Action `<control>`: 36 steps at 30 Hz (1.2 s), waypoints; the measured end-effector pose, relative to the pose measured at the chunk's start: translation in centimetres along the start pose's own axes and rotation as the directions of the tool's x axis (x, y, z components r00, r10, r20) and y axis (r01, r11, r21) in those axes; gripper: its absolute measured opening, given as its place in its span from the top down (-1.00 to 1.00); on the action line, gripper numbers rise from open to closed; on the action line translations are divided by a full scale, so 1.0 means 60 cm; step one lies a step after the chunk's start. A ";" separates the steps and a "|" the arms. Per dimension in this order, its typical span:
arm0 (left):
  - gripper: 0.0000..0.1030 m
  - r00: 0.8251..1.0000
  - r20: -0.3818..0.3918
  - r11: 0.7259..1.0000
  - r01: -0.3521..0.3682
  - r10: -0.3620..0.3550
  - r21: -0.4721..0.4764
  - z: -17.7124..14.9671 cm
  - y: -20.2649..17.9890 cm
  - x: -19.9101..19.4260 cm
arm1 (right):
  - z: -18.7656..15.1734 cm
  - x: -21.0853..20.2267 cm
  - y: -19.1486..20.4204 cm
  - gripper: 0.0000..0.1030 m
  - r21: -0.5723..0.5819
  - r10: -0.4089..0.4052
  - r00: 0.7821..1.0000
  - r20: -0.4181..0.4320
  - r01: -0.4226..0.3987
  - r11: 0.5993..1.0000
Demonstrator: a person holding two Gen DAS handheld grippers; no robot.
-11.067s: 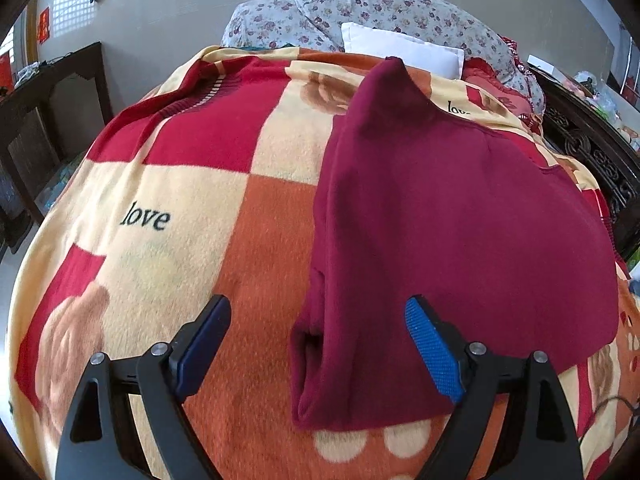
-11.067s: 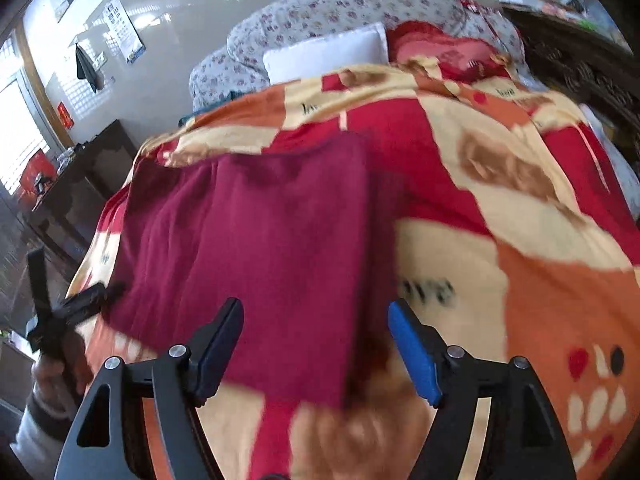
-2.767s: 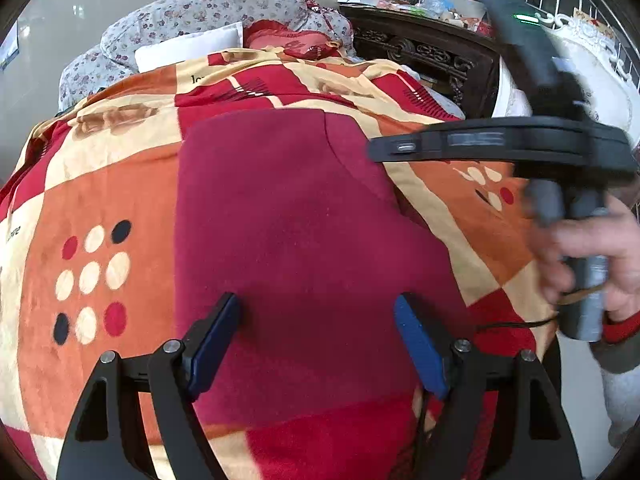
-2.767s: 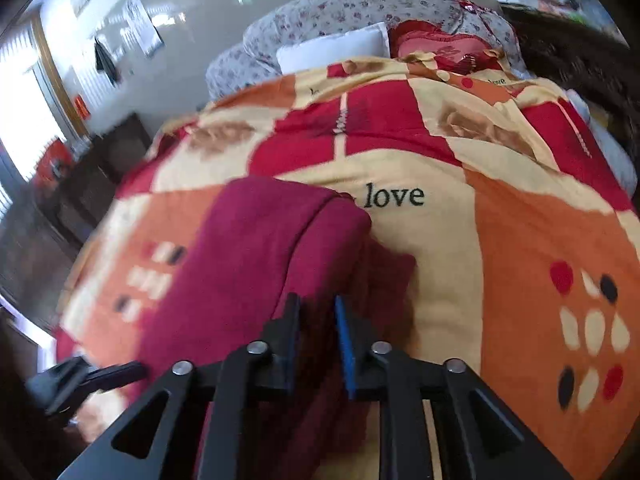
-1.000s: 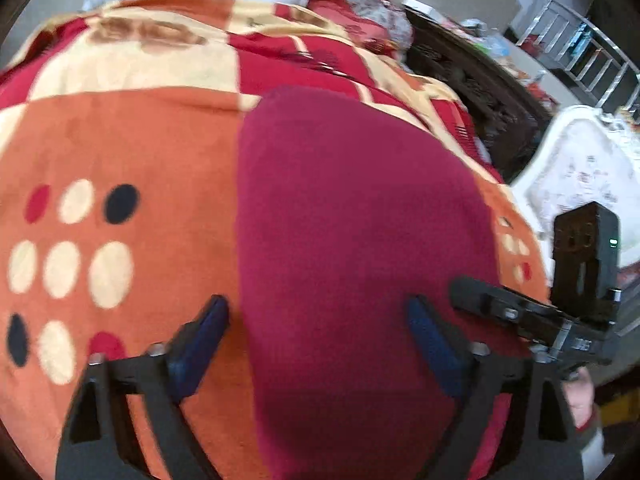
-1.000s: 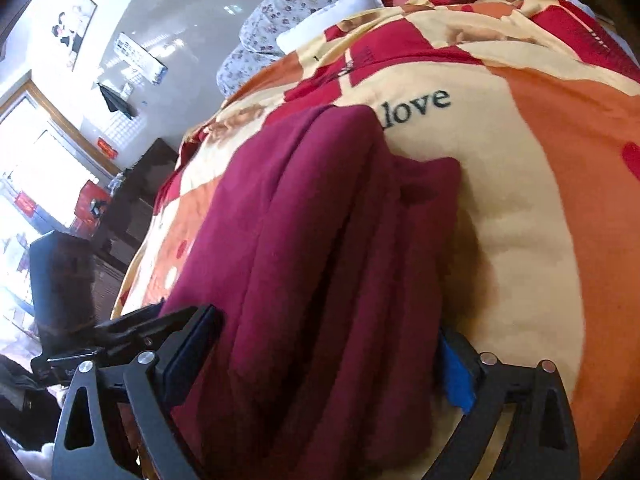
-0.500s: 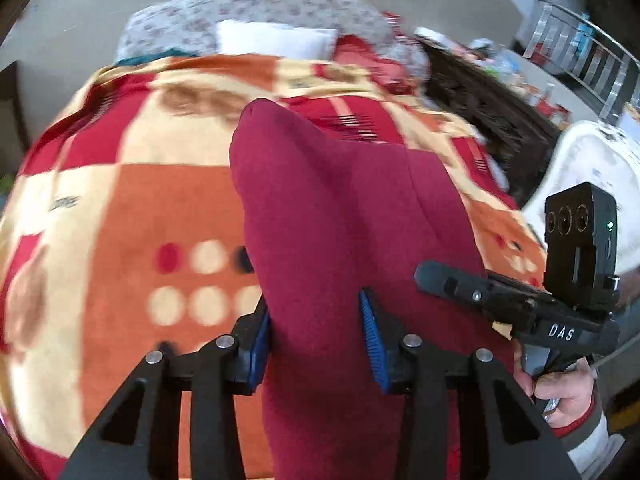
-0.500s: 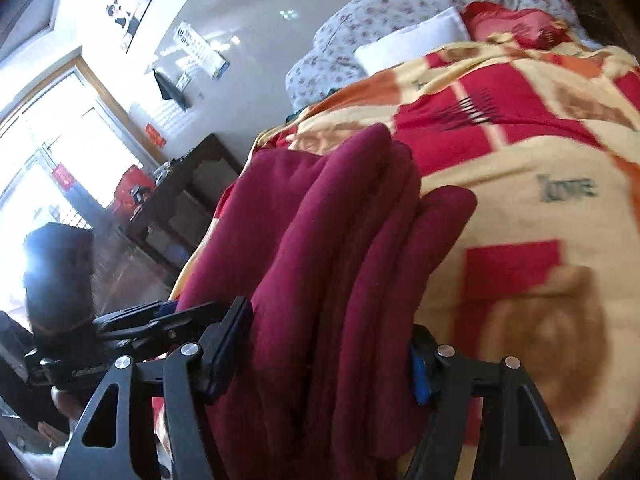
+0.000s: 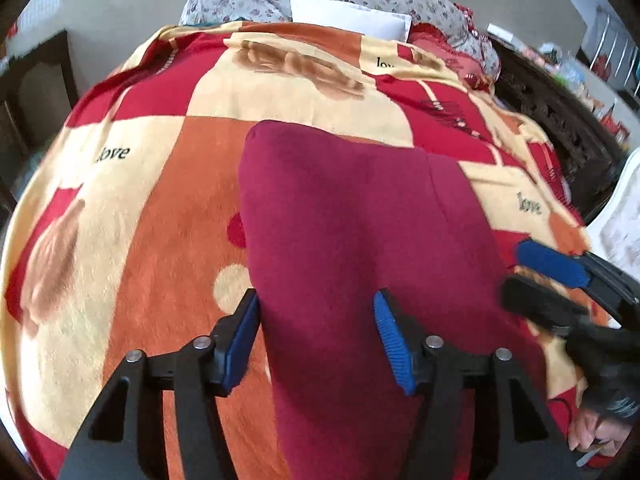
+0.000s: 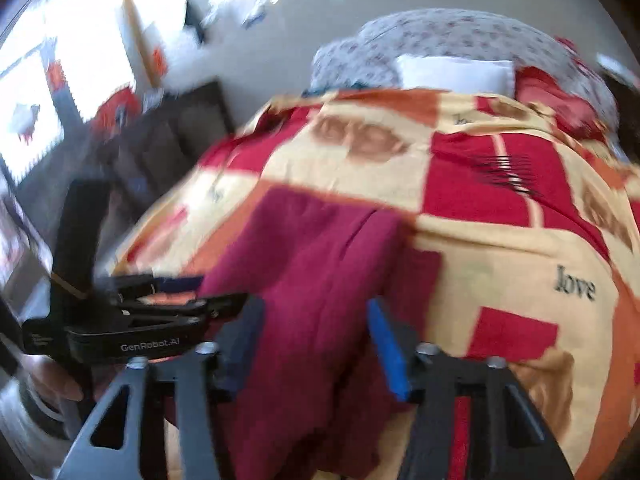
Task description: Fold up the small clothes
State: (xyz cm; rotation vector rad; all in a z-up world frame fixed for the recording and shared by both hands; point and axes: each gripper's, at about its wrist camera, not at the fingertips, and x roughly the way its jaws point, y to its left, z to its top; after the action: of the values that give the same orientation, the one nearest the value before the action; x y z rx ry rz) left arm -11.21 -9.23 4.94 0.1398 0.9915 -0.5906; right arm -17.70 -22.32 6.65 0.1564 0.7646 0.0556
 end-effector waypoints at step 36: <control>-0.46 0.957 0.233 0.985 -0.168 0.171 -0.032 -0.070 -0.028 -0.135 | -0.078 -0.091 0.043 -0.65 0.061 -0.289 0.953 0.088 0.284 0.957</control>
State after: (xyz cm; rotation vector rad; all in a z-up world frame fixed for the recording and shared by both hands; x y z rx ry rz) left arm -18.54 -5.80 9.54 0.1392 0.7443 -0.4326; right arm -24.87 -19.81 7.49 0.0910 0.6866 -0.2452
